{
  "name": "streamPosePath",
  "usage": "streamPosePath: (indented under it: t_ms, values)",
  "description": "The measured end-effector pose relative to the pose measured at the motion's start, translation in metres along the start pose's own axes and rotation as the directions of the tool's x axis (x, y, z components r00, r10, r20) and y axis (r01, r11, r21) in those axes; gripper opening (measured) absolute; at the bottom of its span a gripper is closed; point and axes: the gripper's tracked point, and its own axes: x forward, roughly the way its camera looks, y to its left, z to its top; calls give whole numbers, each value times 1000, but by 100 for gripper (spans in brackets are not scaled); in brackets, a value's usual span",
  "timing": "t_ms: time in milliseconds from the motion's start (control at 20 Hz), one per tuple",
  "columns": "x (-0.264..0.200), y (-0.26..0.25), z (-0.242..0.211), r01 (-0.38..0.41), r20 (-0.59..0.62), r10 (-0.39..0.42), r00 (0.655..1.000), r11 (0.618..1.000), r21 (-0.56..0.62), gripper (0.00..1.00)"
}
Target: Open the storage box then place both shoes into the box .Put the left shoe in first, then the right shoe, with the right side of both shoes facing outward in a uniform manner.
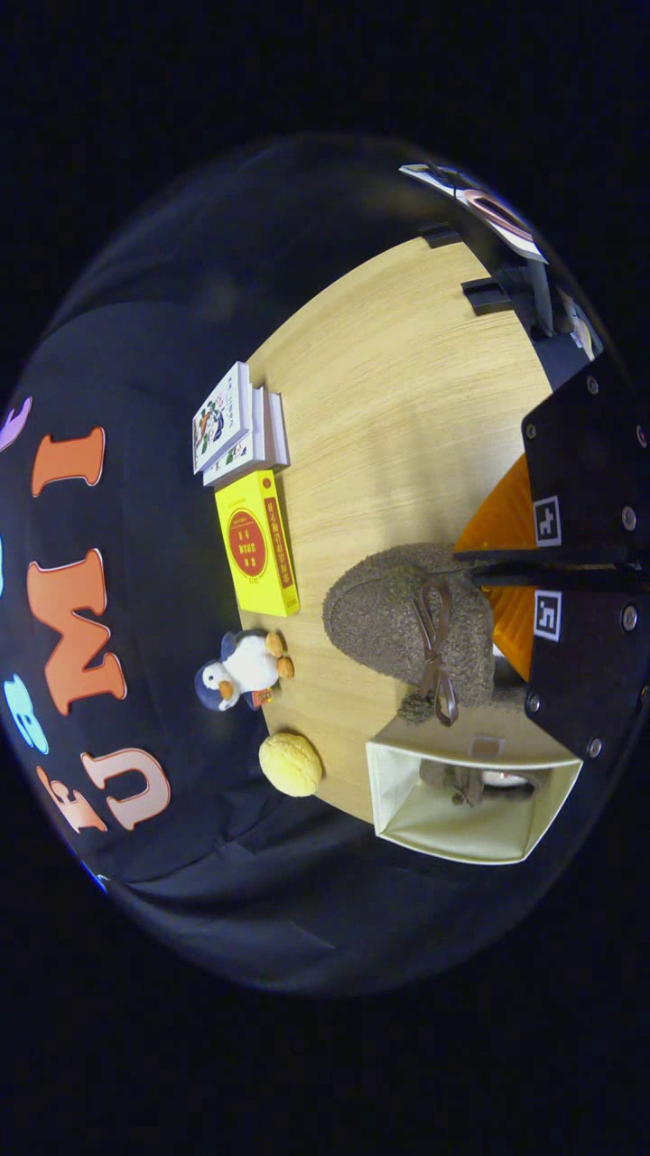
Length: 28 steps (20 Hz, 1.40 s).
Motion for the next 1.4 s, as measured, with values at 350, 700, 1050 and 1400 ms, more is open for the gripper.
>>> streamPosePath:
  t_ms: [350, 700, 1050, 1400]
  values:
    - [-15, 119, 2, -116, -16, 115, 993, 990, -78, 3]
    - [22, 181, -47, -107, -127, 82, 989, 973, -204, 3]
    - [39, 183, -68, -47, -177, 1, 984, 966, -254, 12]
    - [-7, 177, -24, -141, -68, 128, 989, 959, -244, 21]
